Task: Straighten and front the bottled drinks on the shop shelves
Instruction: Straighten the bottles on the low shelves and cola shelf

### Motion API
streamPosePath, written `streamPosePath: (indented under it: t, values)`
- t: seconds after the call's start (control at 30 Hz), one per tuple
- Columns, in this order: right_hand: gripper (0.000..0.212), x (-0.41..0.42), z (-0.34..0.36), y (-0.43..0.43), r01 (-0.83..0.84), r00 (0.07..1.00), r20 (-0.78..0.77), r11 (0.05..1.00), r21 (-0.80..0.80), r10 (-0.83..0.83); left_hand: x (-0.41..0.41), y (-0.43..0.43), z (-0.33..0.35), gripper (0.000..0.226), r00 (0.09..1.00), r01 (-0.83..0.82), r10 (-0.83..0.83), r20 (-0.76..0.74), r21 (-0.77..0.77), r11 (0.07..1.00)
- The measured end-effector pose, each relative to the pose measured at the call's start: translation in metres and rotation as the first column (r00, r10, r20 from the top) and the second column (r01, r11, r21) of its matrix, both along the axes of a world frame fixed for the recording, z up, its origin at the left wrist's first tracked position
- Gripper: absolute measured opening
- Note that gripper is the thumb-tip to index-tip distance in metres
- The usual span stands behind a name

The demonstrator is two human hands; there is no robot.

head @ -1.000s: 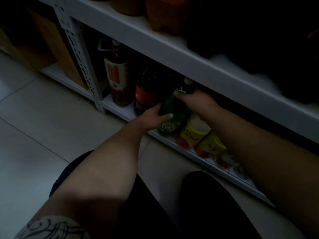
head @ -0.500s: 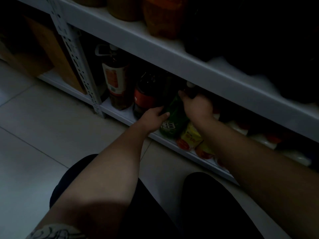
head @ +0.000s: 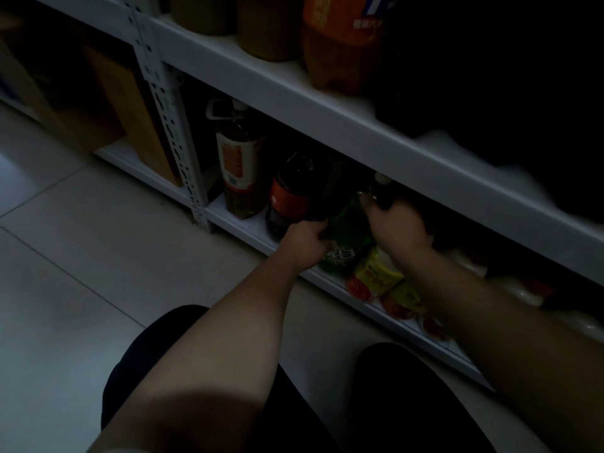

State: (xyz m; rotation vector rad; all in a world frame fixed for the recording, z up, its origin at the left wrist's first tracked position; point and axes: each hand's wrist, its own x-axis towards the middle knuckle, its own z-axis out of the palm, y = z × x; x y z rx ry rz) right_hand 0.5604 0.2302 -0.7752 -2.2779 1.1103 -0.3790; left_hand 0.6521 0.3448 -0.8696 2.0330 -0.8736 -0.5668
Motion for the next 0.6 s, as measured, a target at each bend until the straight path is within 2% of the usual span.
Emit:
streamPosePath:
  t: [0.1, 0.2, 0.27, 0.33, 0.4, 0.47, 0.53, 0.6]
  values:
    - [0.063, -0.022, -0.011, 0.05, -0.012, 0.984, 0.168, 0.968, -0.25, 0.055, 0.011, 0.007, 0.006, 0.017, 0.992, -0.101, 0.092, 0.082, 0.115, 0.988]
    - [0.056, -0.033, -0.028, 0.094, -0.267, 0.903, 0.23, 0.892, -0.365, 0.364, 0.033, 0.023, 0.008, 0.018, 0.937, -0.349, 0.337, 0.094, 0.171, 0.922]
    - [0.053, -0.013, -0.023, 0.095, -0.389, 0.851, 0.262, 0.881, -0.27, 0.456, 0.044, 0.034, 0.008, 0.02, 0.88, -0.475, 0.472, 0.057, 0.142, 0.869]
    - [0.057, 0.024, -0.007, 0.082, -0.379, 0.879, 0.283, 0.923, -0.071, 0.383, 0.048, 0.039, 0.007, 0.021, 0.851, -0.526, 0.525, 0.03, 0.079, 0.847]
    - [0.053, 0.065, 0.01, 0.063, -0.309, 0.939, 0.208, 0.937, 0.165, 0.273, 0.046, 0.039, 0.008, 0.026, 0.869, -0.494, 0.494, 0.005, 0.009, 0.869]
    - [0.046, 0.094, 0.022, 0.051, -0.243, 0.97, 0.115, 0.906, 0.347, 0.216, 0.042, 0.038, 0.008, 0.029, 0.905, -0.424, 0.424, -0.012, -0.039, 0.905]
    - [0.044, 0.109, 0.023, 0.044, -0.224, 0.975, 0.098, 0.866, 0.447, 0.201, 0.041, 0.037, 0.004, 0.03, 0.924, -0.381, 0.376, -0.071, -0.073, 0.922]
    - [0.045, 0.116, 0.018, 0.04, -0.218, 0.976, 0.091, 0.869, 0.444, 0.198, 0.045, 0.039, 0.002, 0.041, 0.922, -0.365, 0.349, -0.165, -0.078, 0.928]
